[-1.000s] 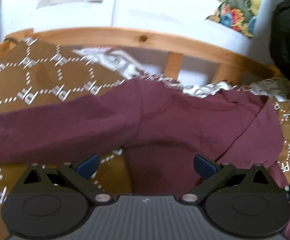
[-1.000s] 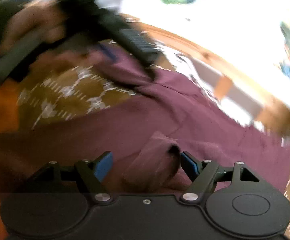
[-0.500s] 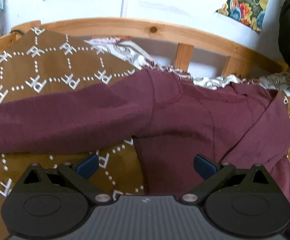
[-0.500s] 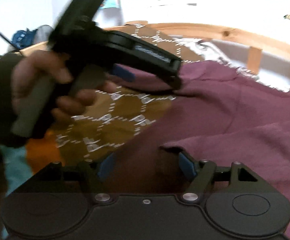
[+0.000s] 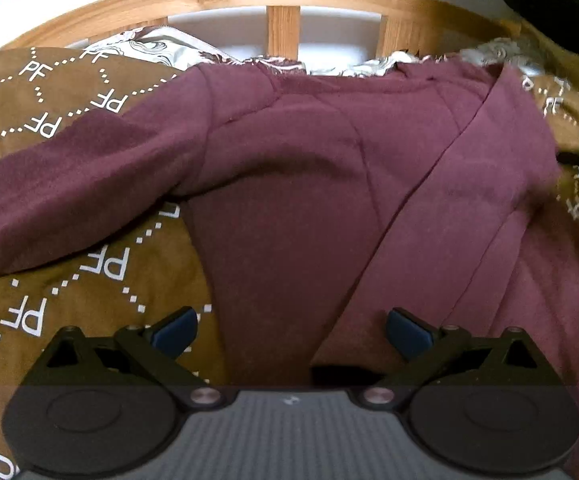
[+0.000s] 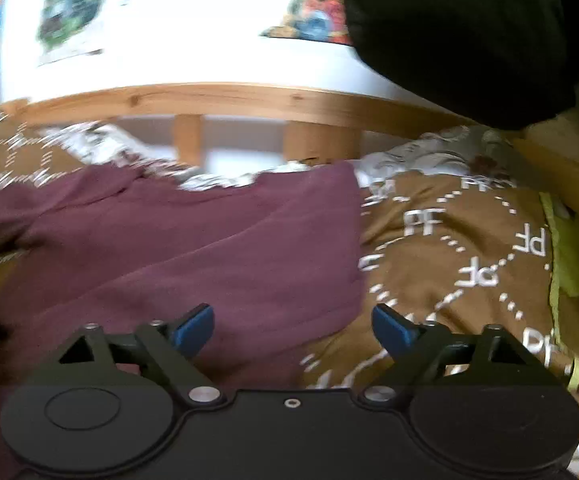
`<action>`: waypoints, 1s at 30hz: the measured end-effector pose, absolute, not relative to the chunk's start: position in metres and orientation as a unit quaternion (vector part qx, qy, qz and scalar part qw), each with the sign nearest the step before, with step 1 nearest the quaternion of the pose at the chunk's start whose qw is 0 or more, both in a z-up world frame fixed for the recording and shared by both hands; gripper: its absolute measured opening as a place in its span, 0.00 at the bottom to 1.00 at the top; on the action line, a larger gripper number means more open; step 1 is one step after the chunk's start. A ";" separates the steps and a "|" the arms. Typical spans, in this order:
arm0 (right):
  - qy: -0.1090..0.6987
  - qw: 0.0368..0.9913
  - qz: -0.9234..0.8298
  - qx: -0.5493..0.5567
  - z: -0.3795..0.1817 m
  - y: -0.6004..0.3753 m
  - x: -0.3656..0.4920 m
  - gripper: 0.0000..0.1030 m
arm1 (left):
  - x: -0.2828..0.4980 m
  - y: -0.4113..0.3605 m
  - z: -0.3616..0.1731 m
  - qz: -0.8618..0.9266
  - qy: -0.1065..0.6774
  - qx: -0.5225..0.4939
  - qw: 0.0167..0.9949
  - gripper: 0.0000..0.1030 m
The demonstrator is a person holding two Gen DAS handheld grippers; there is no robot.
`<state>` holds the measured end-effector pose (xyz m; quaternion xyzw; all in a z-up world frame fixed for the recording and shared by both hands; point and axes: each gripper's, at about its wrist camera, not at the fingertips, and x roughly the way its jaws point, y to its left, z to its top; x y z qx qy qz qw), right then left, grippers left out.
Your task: Fold small clothes
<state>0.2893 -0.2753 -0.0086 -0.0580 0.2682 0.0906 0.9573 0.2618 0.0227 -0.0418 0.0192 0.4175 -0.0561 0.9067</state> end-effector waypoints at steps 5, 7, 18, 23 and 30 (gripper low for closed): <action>0.257 0.960 0.087 -0.074 -0.010 -0.279 0.337 0.65 | 0.259 0.029 -0.048 -0.052 0.426 0.000 0.903 0.99; 0.264 0.960 0.076 -0.060 -0.014 -0.283 0.354 0.43 | 0.259 0.032 -0.049 -0.047 0.427 -0.007 0.903 0.99; 0.277 0.959 0.043 0.052 -0.006 -0.324 0.384 0.13 | 0.260 0.017 -0.052 -0.073 0.419 0.019 0.905 0.96; 0.258 0.966 0.031 -0.005 -0.005 -0.328 0.354 0.54 | 0.260 0.020 -0.053 -0.074 0.423 0.005 0.903 0.96; 0.264 0.941 0.034 -0.210 -0.032 -0.305 0.316 0.55 | 0.259 0.020 -0.052 -0.074 0.426 0.004 0.902 0.96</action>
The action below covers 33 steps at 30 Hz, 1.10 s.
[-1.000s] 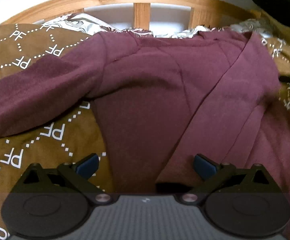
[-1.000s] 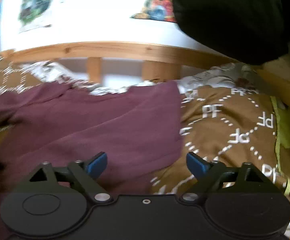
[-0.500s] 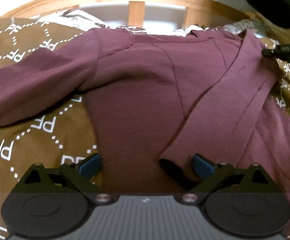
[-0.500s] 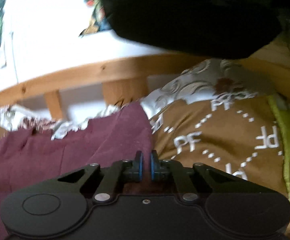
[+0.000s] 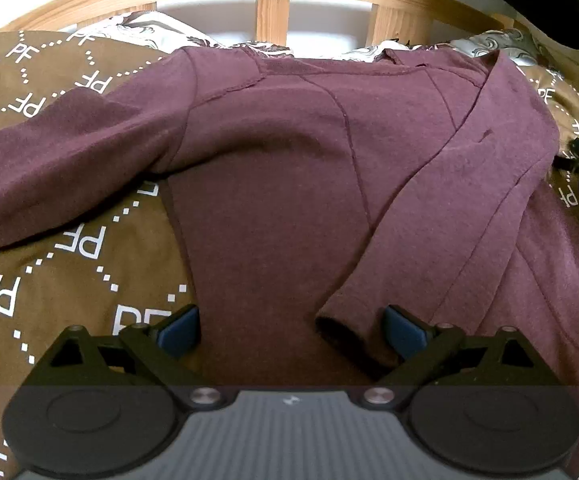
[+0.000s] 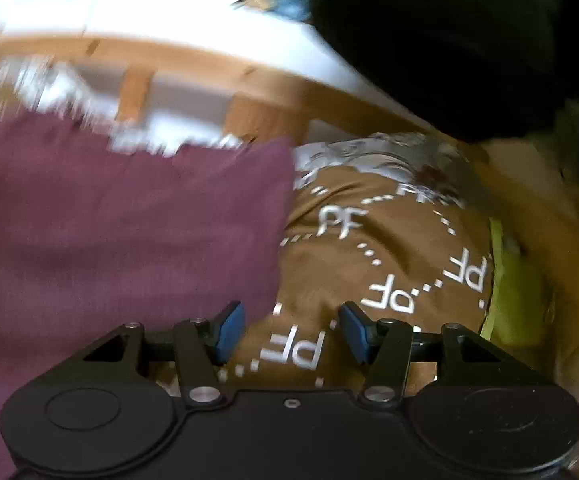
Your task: Fold small clothes
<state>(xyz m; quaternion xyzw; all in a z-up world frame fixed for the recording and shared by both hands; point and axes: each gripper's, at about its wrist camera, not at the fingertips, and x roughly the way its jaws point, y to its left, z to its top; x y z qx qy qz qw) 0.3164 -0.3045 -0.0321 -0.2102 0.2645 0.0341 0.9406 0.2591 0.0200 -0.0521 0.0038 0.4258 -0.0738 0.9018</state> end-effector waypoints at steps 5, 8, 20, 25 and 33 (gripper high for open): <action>0.243 0.916 0.036 -0.317 -0.054 -0.281 0.315 0.52 | 0.257 0.021 -0.050 -0.072 0.428 0.002 0.901 0.97; 0.216 0.910 0.035 -0.353 -0.055 -0.272 0.318 0.31 | 0.256 0.020 -0.050 -0.070 0.429 0.002 0.901 0.97; 0.268 0.950 0.027 -0.156 -0.040 -0.303 0.327 0.06 | 0.245 0.019 -0.055 -0.061 0.413 0.000 0.909 0.99; 0.274 0.953 0.032 -0.121 -0.034 -0.306 0.315 0.30 | 0.222 0.050 -0.037 -0.043 0.362 -0.097 0.926 0.99; 0.250 0.965 0.073 -0.032 -0.007 -0.295 0.251 0.74 | 0.173 0.123 -0.007 0.112 0.267 -0.208 0.934 0.99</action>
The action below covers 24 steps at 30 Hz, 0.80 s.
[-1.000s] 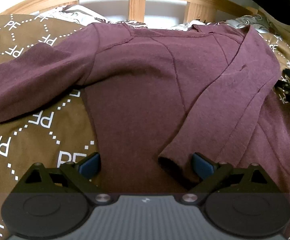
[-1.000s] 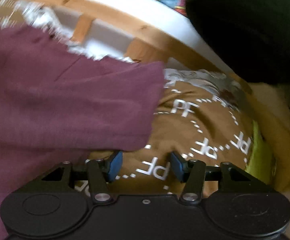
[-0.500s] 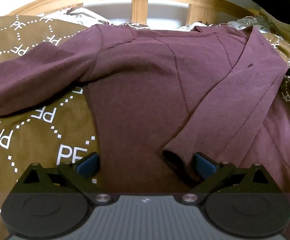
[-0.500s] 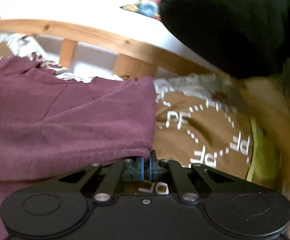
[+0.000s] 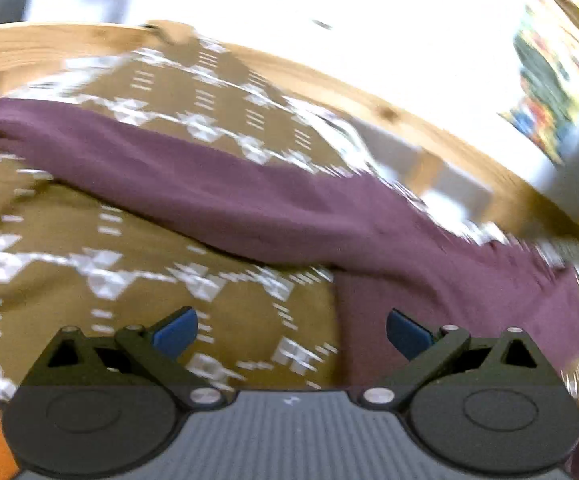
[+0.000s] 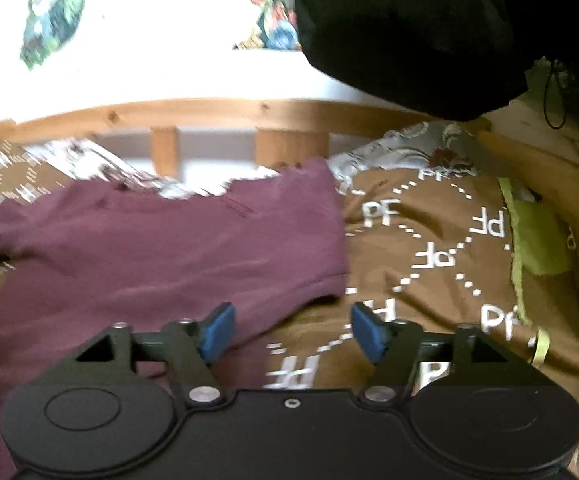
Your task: Fold small clothes
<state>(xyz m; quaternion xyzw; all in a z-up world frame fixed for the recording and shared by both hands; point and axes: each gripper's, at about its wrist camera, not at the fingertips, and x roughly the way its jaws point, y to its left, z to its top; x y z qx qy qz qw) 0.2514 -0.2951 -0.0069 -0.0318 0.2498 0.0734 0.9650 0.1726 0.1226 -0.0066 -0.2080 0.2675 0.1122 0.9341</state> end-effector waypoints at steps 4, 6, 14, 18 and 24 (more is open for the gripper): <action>0.232 0.965 0.118 -0.015 0.000 -0.273 0.215 0.89 | 0.152 0.162 0.012 0.198 0.235 -0.227 0.924 0.99; 0.230 0.963 0.139 -0.008 0.000 -0.262 0.201 0.91 | 0.144 0.182 0.023 0.257 0.223 -0.228 0.912 0.99; 0.225 0.955 0.192 -0.020 -0.009 -0.230 0.166 0.94 | 0.120 0.253 0.051 0.361 0.202 -0.195 0.889 0.99; 0.210 0.956 0.206 -0.025 -0.012 -0.224 0.159 0.96 | 0.119 0.273 0.053 0.361 0.202 -0.128 0.901 0.99; 0.219 0.951 0.219 -0.016 -0.021 -0.220 0.159 0.97 | 0.131 0.297 0.046 0.335 0.228 -0.087 0.910 0.91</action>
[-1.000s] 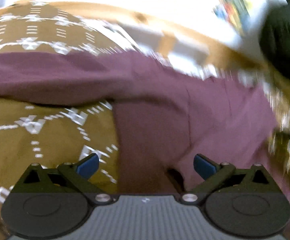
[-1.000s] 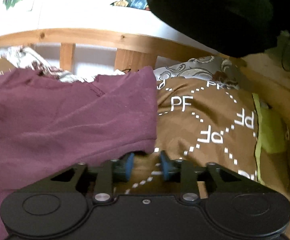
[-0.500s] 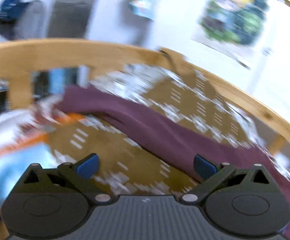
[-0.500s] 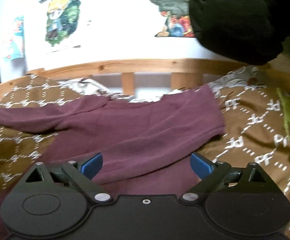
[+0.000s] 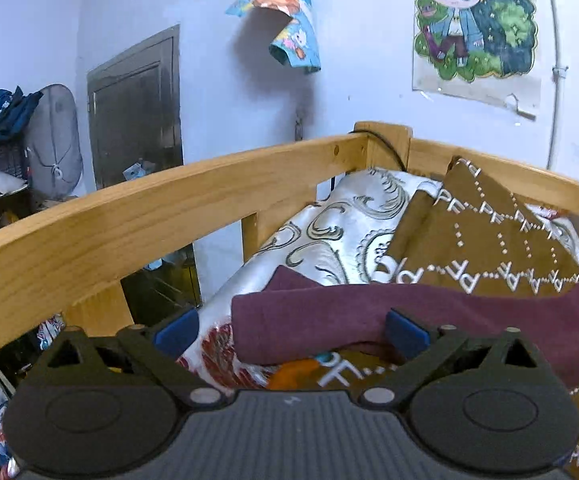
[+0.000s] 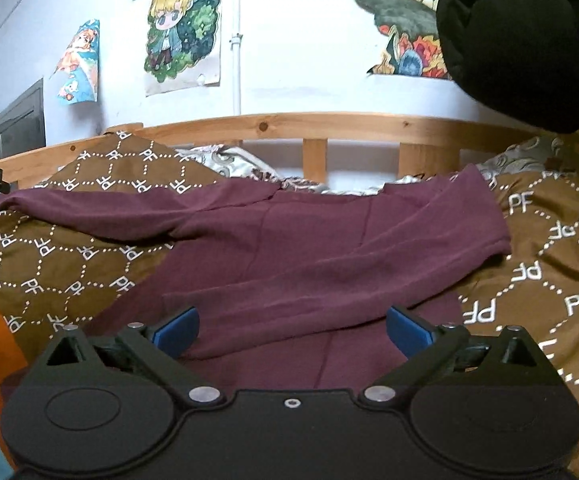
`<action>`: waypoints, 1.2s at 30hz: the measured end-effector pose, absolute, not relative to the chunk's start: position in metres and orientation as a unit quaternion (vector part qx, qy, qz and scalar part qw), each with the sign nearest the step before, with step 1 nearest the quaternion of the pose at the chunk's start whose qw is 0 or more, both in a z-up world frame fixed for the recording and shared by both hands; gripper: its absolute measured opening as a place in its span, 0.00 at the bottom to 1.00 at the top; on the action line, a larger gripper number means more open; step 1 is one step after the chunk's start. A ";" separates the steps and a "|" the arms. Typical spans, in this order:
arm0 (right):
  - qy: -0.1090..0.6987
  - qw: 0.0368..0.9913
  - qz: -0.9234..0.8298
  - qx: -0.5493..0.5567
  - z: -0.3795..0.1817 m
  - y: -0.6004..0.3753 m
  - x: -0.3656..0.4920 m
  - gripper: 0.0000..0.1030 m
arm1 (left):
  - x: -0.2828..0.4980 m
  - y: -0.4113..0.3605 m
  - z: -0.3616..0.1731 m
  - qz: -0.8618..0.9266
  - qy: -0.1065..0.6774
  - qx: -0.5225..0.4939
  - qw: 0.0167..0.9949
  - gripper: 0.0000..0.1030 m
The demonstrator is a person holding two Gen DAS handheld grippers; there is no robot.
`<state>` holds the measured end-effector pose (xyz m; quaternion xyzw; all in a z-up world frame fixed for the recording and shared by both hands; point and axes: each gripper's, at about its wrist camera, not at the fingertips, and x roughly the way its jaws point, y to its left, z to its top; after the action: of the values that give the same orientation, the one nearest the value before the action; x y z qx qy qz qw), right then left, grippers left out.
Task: Fold small clothes
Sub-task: 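Grasp the sleeve with the left gripper and fold it across the shirt back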
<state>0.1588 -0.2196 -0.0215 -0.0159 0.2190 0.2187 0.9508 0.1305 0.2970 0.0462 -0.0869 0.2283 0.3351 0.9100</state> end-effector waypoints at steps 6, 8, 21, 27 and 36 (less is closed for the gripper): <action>0.231 0.948 0.220 -0.012 -0.030 -0.217 0.159 0.99 | 0.133 0.317 0.042 0.317 0.247 -0.129 0.907 0.15; 0.234 0.947 0.218 -0.011 -0.033 -0.216 0.160 0.99 | 0.131 0.314 0.045 0.311 0.243 -0.121 0.911 0.06; 0.200 0.956 0.214 -0.010 -0.018 -0.221 0.152 0.99 | 0.112 0.233 0.143 0.259 0.241 -0.110 0.929 0.03; 0.184 0.957 0.226 -0.009 -0.008 -0.223 0.143 0.99 | 0.110 0.198 0.156 0.200 0.283 -0.175 0.922 0.04; 0.182 0.956 0.228 -0.006 0.001 -0.226 0.130 0.99 | 0.132 0.145 0.166 0.147 0.245 -0.155 0.946 0.03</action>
<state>0.1300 -0.2261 0.0014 -0.0055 0.1815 0.2284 0.9565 0.1320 0.1450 0.1663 -0.1554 0.2451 0.1471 0.9456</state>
